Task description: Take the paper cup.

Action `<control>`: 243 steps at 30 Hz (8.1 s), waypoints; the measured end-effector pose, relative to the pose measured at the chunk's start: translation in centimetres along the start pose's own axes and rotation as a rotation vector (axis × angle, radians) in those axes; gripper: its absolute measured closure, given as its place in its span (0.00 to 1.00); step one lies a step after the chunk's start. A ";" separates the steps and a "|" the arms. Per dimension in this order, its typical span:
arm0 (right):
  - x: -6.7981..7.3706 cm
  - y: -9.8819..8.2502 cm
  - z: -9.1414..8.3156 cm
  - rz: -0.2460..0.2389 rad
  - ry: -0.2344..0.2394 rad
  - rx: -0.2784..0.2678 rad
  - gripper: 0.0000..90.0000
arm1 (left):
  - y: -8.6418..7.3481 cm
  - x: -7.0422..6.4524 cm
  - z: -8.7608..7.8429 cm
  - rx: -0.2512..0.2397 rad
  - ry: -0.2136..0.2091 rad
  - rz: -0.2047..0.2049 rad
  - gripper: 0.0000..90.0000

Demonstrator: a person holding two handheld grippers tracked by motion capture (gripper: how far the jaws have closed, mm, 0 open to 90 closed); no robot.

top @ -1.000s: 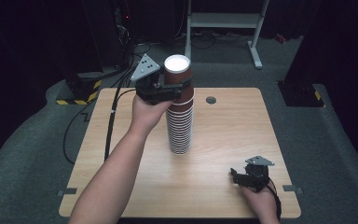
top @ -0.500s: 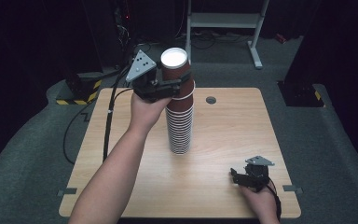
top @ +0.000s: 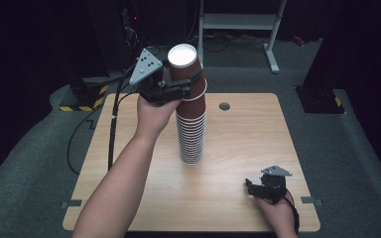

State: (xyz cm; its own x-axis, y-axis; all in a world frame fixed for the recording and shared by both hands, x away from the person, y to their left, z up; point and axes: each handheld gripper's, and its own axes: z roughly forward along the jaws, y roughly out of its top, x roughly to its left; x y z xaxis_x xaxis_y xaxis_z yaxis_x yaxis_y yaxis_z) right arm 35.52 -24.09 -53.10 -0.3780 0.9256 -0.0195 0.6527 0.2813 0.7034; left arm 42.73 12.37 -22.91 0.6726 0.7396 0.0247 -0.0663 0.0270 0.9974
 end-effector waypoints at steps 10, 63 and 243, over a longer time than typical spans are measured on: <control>0.0 0.0 0.0 0.001 -0.001 0.000 0.15 | 0.8 0.1 -0.5 -0.037 0.012 -0.001 0.22; 0.0 0.0 0.0 -0.001 0.000 -0.001 0.15 | 2.4 -0.5 -4.8 -0.102 0.001 -0.005 0.22; 6.4 -0.8 -7.7 -0.184 0.137 -0.623 0.87 | -22.0 -10.7 -0.6 0.291 -0.494 -0.696 0.21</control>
State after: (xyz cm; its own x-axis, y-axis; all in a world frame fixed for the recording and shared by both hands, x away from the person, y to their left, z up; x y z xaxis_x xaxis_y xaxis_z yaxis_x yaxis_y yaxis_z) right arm 27.53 -20.31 -48.32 -0.5542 0.8242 -0.1168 0.0836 0.1947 0.9773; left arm 36.56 4.26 -45.11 0.7357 0.2440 -0.6319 0.6181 0.1396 0.7736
